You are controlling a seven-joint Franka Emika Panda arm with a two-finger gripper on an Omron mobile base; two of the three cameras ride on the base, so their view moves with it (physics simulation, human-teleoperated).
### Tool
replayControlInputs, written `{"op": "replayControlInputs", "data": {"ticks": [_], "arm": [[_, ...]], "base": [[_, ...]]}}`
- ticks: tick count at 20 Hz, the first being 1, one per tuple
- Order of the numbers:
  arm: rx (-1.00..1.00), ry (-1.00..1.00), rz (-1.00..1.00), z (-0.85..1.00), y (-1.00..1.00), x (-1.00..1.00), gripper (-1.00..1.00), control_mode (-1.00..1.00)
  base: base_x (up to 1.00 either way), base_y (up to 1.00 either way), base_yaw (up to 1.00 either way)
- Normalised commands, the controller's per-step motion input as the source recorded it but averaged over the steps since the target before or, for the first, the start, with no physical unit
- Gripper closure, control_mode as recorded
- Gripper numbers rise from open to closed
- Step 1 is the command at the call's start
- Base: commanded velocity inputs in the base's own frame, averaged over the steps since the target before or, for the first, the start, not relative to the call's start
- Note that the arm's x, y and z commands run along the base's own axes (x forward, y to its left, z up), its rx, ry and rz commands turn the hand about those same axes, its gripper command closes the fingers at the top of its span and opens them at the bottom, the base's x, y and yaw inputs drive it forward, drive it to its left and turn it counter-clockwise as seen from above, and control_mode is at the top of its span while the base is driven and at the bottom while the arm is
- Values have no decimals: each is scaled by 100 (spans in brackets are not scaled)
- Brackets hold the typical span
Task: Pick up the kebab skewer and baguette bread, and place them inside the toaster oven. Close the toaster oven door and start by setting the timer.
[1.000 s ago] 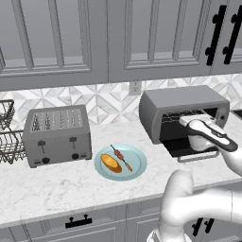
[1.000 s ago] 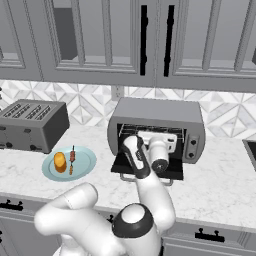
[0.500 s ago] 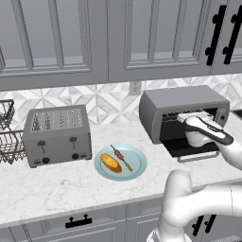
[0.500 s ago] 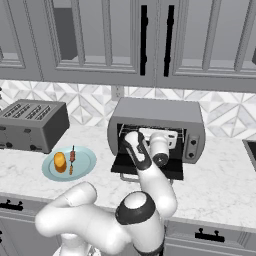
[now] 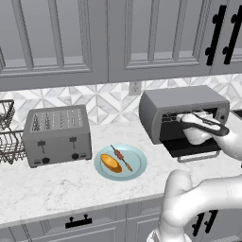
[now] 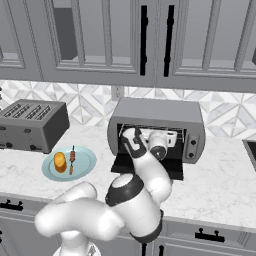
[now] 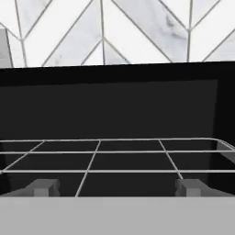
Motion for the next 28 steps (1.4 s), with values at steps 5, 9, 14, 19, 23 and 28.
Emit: {"op": "replayControlInputs", "data": {"ticks": [5,9,14,19,23,28], "arm": [[-1,31,0,-48,0,0,-100,-100],[0,34,0,-86,-1,-22,-100,-100],[0,29,0,-100,-6,-54,-100,-100],[2,31,0,-100,-25,-68,-100,-100],[3,30,0,-100,-36,-75,-100,-100],[6,17,0,-100,-41,-85,-100,-100]], "base": [[0,0,0],[0,0,0],[0,0,0],[0,0,0],[0,0,0],[0,0,0]]}}
